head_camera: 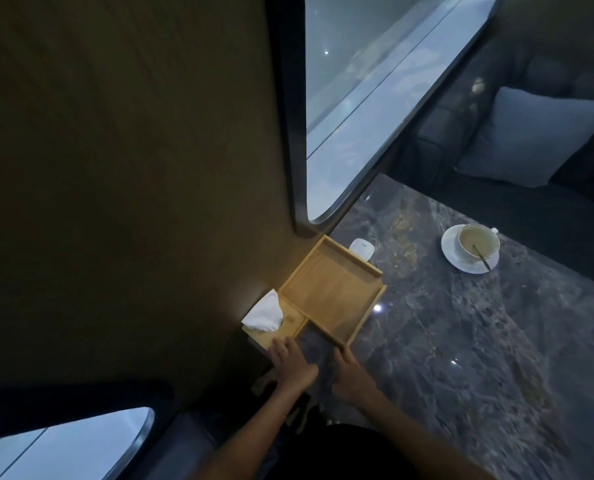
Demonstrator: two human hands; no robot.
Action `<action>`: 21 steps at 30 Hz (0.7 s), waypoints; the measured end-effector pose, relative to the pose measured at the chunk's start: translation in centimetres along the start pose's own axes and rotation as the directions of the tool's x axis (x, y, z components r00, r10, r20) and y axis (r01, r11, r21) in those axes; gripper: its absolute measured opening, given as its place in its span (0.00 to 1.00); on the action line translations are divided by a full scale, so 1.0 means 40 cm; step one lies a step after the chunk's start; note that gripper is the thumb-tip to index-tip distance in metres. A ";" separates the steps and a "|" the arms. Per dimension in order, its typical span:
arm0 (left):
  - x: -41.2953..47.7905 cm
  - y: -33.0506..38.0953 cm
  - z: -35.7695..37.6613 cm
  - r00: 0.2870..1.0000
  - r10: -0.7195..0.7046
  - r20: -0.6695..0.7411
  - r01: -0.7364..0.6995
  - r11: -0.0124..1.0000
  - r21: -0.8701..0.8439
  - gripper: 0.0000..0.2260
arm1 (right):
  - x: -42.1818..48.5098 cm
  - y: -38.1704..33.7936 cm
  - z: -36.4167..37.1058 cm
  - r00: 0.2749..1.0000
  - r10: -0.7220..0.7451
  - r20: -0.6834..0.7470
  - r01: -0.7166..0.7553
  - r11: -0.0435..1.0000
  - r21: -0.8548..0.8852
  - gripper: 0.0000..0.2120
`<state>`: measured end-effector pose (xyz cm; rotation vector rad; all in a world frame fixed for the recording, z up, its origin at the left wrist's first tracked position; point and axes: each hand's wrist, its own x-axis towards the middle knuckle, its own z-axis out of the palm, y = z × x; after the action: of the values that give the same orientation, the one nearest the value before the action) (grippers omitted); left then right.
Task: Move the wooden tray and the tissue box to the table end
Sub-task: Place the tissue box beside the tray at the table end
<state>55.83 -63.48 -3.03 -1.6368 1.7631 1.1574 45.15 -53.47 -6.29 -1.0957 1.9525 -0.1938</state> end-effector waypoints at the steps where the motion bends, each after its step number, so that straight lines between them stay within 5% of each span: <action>1: 0.003 0.005 0.002 1.000 -0.007 0.009 0.007 1.000 0.018 0.39 | 0.001 -0.006 -0.002 0.999 0.026 0.021 -0.026 1.000 -0.001 0.35; 12: -0.034 0.018 -0.006 0.999 -0.011 -0.032 0.011 1.000 0.000 0.37 | 0.000 -0.058 -0.048 0.988 0.108 0.113 -0.110 0.994 0.012 0.27; 17: 0.006 -0.016 -0.049 1.000 0.005 0.016 -0.002 0.983 -0.183 0.31 | 0.017 0.003 -0.069 0.989 0.106 0.105 -0.123 0.976 0.178 0.38; 21: 0.062 -0.080 -0.064 0.991 0.077 -0.112 -0.112 0.928 -0.356 0.13 | -0.067 -0.010 -0.164 0.993 0.109 0.050 -0.114 0.988 0.106 0.26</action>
<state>58.97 -66.76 -4.48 -1.8577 1.7834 1.5479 41.15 -53.38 -0.43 -0.9100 1.9345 -0.2105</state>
